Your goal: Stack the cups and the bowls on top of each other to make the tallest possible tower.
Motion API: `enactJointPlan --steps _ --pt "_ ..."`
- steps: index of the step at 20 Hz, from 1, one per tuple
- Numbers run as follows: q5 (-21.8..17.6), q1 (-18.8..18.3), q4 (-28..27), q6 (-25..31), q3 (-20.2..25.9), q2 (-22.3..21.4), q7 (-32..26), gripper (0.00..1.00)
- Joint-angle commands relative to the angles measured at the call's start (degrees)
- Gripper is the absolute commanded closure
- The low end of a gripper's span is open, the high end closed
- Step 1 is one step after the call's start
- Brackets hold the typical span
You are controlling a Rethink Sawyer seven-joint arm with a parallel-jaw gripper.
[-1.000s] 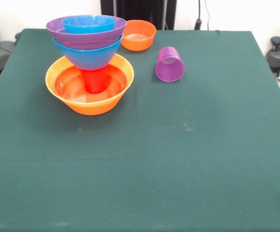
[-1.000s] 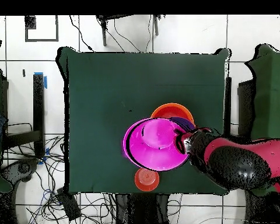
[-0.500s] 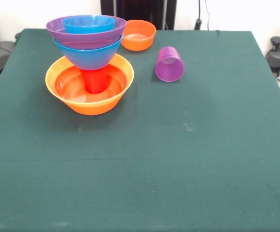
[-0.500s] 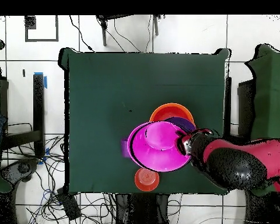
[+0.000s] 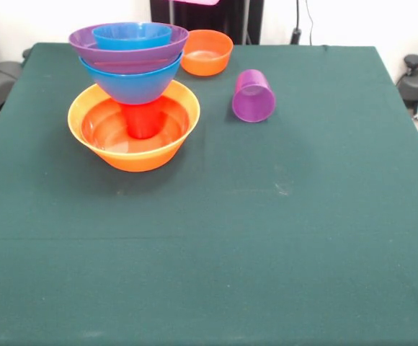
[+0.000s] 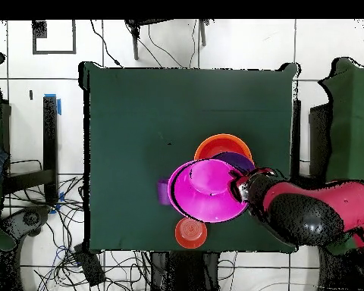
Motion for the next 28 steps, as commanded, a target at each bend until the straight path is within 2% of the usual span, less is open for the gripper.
enactJointPlan --steps 1,9,16,28 --pt "-7.4 0.1 2.3 2.9 -4.9 6.9 -20.9 1.0" --pt "-9.0 -0.2 1.8 3.6 -5.3 8.5 -20.9 1.0" --pt "-11.9 -0.3 1.8 2.2 -6.6 10.7 -21.0 1.0" --pt "-11.6 -2.8 1.2 3.9 -6.0 14.3 -24.0 1.0"
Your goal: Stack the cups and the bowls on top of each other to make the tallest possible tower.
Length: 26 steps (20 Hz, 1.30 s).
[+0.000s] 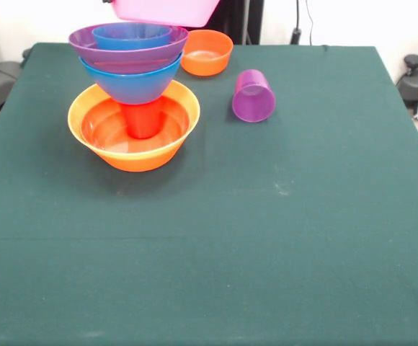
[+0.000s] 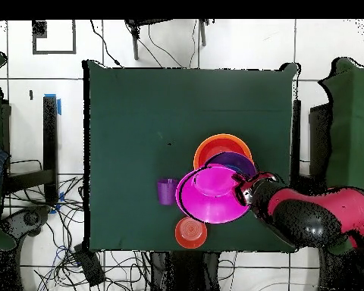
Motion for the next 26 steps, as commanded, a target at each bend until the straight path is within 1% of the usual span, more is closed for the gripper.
enactJointPlan --steps 1,6,8,14,17,18,22,26 --pt "-3.4 -0.1 1.1 4.0 -4.7 4.9 -21.2 1.0" --pt "-1.1 -2.0 0.5 6.7 -4.7 7.6 -23.4 1.0" --pt "-0.3 -2.2 0.1 7.9 -5.1 8.2 -23.4 1.0" --pt "0.1 -2.2 -2.1 10.5 -6.8 9.6 -23.8 1.0" --pt "0.0 -1.9 -2.9 10.5 -8.0 9.7 -22.4 1.0" --pt "-0.5 -1.6 -3.2 10.0 -8.7 9.7 -21.6 1.0" --pt "-2.9 -0.9 -3.3 7.9 -10.0 10.6 -21.7 1.0" --pt "-3.2 -0.9 -3.0 7.0 -10.7 10.4 -20.3 1.0"
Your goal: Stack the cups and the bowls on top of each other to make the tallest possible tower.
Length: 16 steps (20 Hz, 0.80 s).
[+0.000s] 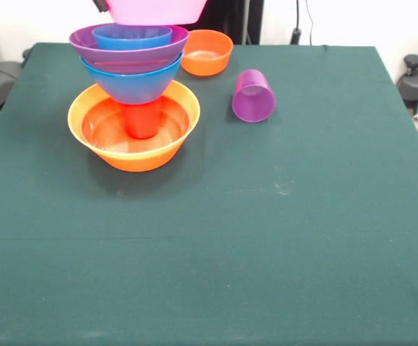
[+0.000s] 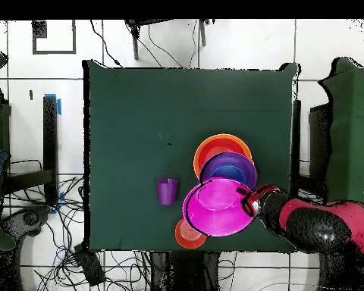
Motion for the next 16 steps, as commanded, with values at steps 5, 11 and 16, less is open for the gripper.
enactJointPlan --steps 5,11,16 --pt "-3.7 3.8 -3.5 3.1 -7.9 2.4 -14.5 1.0" --pt "-2.4 3.9 -4.9 5.1 -9.4 1.3 -14.3 1.0" --pt "-1.5 4.1 -5.7 6.4 -9.6 0.7 -14.6 1.0"
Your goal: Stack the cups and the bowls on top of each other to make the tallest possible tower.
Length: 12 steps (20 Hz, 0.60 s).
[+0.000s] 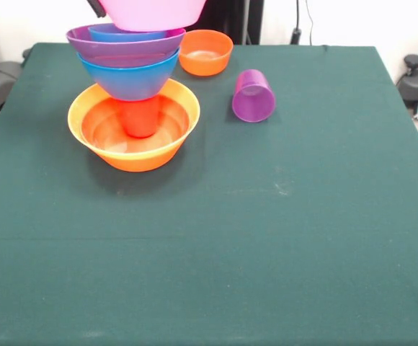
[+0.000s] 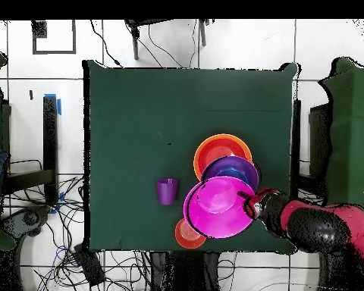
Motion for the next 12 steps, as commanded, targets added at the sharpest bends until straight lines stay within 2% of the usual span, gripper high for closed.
enactJointPlan --steps 1,12 --pt "-2.0 3.8 -5.0 6.1 -6.0 0.4 -14.7 1.0" --pt "-1.3 3.1 -4.0 7.0 -3.5 -2.7 -15.0 1.0"
